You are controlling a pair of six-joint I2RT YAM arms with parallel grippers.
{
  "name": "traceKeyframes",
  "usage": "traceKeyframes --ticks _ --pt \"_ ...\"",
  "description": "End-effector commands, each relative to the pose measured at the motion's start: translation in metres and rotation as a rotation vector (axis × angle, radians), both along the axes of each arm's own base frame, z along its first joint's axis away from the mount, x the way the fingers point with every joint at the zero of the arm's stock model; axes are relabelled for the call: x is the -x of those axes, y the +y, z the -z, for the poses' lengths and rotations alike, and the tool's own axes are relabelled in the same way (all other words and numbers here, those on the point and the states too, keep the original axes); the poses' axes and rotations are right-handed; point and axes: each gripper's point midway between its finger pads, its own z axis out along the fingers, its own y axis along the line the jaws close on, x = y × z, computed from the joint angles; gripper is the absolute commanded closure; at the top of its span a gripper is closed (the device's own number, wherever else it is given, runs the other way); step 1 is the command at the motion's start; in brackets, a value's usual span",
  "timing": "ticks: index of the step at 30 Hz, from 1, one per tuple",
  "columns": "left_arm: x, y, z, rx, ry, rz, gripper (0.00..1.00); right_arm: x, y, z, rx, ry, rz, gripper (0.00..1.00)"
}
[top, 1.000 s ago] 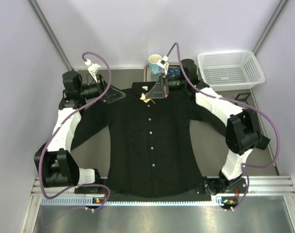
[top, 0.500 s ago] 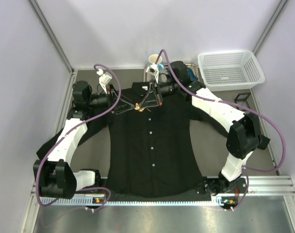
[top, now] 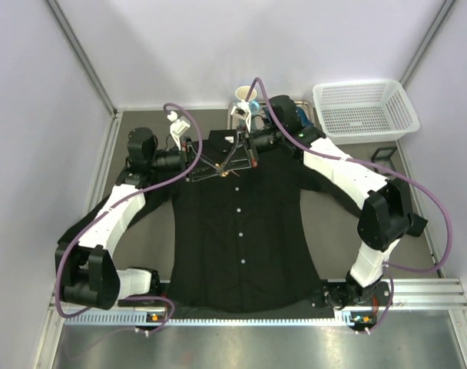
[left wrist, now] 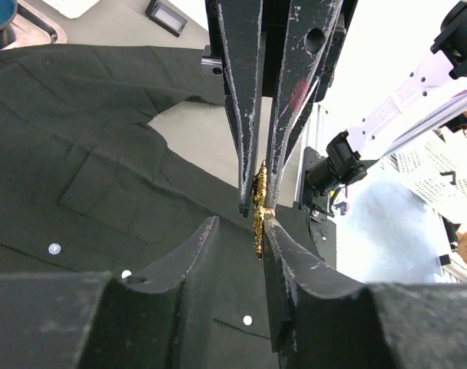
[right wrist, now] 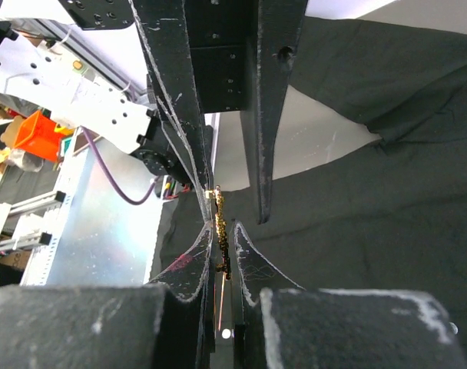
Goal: Pin the brooch onto the clothing
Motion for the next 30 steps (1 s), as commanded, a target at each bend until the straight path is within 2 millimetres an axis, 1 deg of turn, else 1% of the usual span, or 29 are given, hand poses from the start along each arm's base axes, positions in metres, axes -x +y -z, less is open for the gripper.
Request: traceKeyframes --ticks 1,3,4,7,8,9,10,11,12,13,14,15,16,17,18,19,20,21,22,23,24,25,26,27,28,29,30 --pt "-0.005 -0.003 -0.007 0.01 -0.043 0.001 0.72 0.004 0.003 -0.022 -0.051 -0.072 -0.045 1.0" --pt "-0.006 -0.003 -0.002 0.004 -0.022 -0.006 0.81 0.004 0.003 -0.022 -0.051 -0.072 -0.047 1.0" --pt "-0.006 -0.003 -0.001 0.004 -0.013 -0.007 0.89 0.004 0.003 -0.023 -0.053 -0.078 -0.049 1.0" --pt "-0.008 -0.002 -0.001 0.005 0.003 -0.021 1.0 0.004 0.004 -0.021 -0.052 -0.081 -0.054 0.99" --pt "-0.01 -0.001 0.0 0.004 0.023 -0.028 1.0 0.002 0.004 -0.021 -0.049 -0.081 -0.045 0.91" --pt "-0.011 -0.001 0.002 0.002 0.042 -0.035 1.0 -0.001 0.003 -0.022 -0.048 -0.086 -0.033 0.66" --pt "-0.014 0.0 0.004 0.001 0.06 -0.049 1.0 -0.006 0.003 -0.021 -0.041 -0.077 -0.017 0.58" --pt "-0.018 0.003 0.008 0.004 0.096 -0.074 1.0 -0.016 0.004 -0.021 -0.033 -0.083 0.019 0.51" --pt "-0.025 0.006 0.012 0.005 0.113 -0.119 1.0 -0.027 0.001 -0.02 -0.026 -0.081 0.053 0.39" --pt "-0.028 0.01 0.02 0.006 0.141 -0.152 1.0 -0.037 -0.001 -0.021 -0.018 -0.074 0.091 0.36" --pt "-0.036 0.017 0.024 0.012 0.183 -0.203 1.0 -0.057 -0.002 -0.019 0.0 -0.09 0.166 0.34" --pt "-0.042 0.023 0.029 0.016 0.209 -0.25 1.0 -0.074 -0.01 -0.018 0.01 -0.091 0.22 0.32" --pt "-0.046 0.028 0.037 0.027 0.221 -0.278 1.0 -0.084 -0.014 -0.018 0.017 -0.1 0.259 0.31" --pt "-0.052 0.038 0.04 0.055 0.276 -0.325 1.0 -0.105 -0.02 -0.01 0.054 -0.118 0.35 0.3" --pt "-0.056 0.044 0.045 0.068 0.301 -0.355 1.0 -0.117 -0.025 -0.002 0.084 -0.126 0.403 0.3" --pt "-0.062 0.051 0.051 0.086 0.329 -0.405 1.0 -0.124 -0.032 0.01 0.127 -0.144 0.425 0.29" --pt "-0.071 0.064 0.059 0.094 0.352 -0.455 1.0 -0.136 -0.038 0.017 0.176 -0.174 0.48 0.3" --pt "-0.075 0.07 0.064 0.094 0.366 -0.481 1.0 -0.142 -0.04 0.033 0.226 -0.174 0.502 0.3" --pt "-0.081 0.075 0.072 0.091 0.382 -0.519 1.0 -0.145 -0.042 0.044 0.267 -0.198 0.505 0.3" --pt "-0.088 0.082 0.083 0.088 0.41 -0.549 1.0 -0.144 -0.045 0.058 0.324 -0.178 0.516 0.31" --pt "-0.092 0.086 0.088 0.089 0.427 -0.566 1.0 -0.144 -0.045 0.069 0.36 -0.167 0.519 0.32" --pt "-0.096 0.09 0.097 0.099 0.466 -0.6 1.0 -0.145 -0.044 0.089 0.405 -0.157 0.509 0.33" --pt "-0.103 0.098 0.103 0.116 0.475 -0.627 1.0 -0.138 -0.041 0.104 0.458 -0.146 0.5 0.34" --pt "-0.106 0.101 0.107 0.131 0.489 -0.645 1.0 -0.136 -0.039 0.113 0.48 -0.147 0.489 0.34" --pt "-0.106 0.104 0.114 0.158 0.529 -0.659 1.0 -0.134 -0.035 0.13 0.513 -0.148 0.465 0.35" --pt "-0.11 0.11 0.122 0.169 0.548 -0.677 1.0 -0.128 -0.031 0.141 0.545 -0.155 0.455 0.37" --pt "-0.113 0.112 0.126 0.177 0.55 -0.688 1.0 -0.125 -0.028 0.148 0.561 -0.161 0.443 0.38"
